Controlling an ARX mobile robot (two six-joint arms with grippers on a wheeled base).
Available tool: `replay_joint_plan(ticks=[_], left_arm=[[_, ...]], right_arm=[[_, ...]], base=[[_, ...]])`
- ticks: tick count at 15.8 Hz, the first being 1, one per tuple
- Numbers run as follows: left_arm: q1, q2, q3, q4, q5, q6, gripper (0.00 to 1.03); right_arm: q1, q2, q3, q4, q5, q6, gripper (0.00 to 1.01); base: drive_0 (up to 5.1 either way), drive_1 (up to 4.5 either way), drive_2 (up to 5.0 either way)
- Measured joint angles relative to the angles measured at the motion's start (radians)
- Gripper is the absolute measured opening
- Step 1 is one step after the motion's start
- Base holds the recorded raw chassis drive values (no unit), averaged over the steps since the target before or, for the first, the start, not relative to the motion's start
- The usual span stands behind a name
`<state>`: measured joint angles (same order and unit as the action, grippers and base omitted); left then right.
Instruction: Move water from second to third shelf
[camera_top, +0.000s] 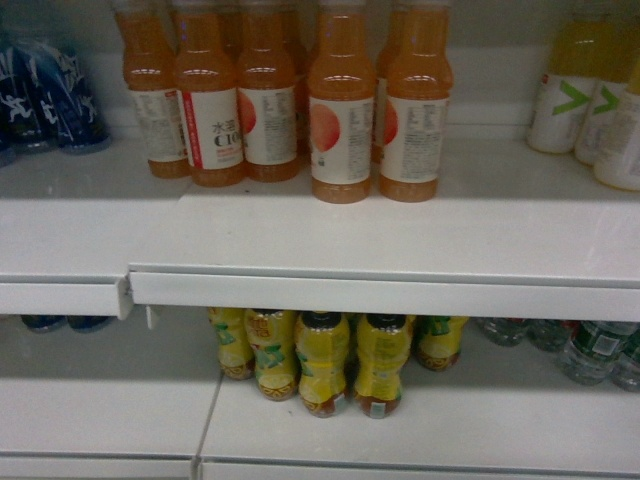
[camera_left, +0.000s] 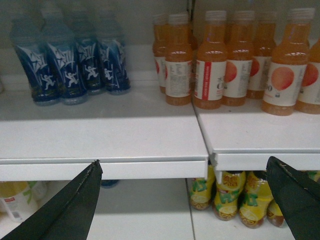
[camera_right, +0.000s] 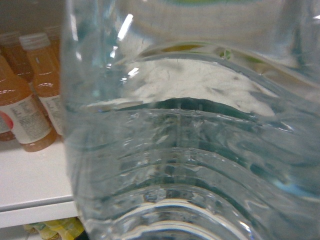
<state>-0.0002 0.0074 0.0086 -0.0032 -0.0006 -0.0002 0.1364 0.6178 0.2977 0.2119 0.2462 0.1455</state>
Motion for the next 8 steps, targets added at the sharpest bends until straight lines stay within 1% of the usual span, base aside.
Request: replay_joint_plan(ticks=[8], left_arm=[[0.0,0.0,0.0,-0.001,0.0,0.0,0.98]], right_arm=[[0.0,0.001,0.0,-0.002,0.0,0.0,0.43]], base=[[-5.0,2.35,2.4]])
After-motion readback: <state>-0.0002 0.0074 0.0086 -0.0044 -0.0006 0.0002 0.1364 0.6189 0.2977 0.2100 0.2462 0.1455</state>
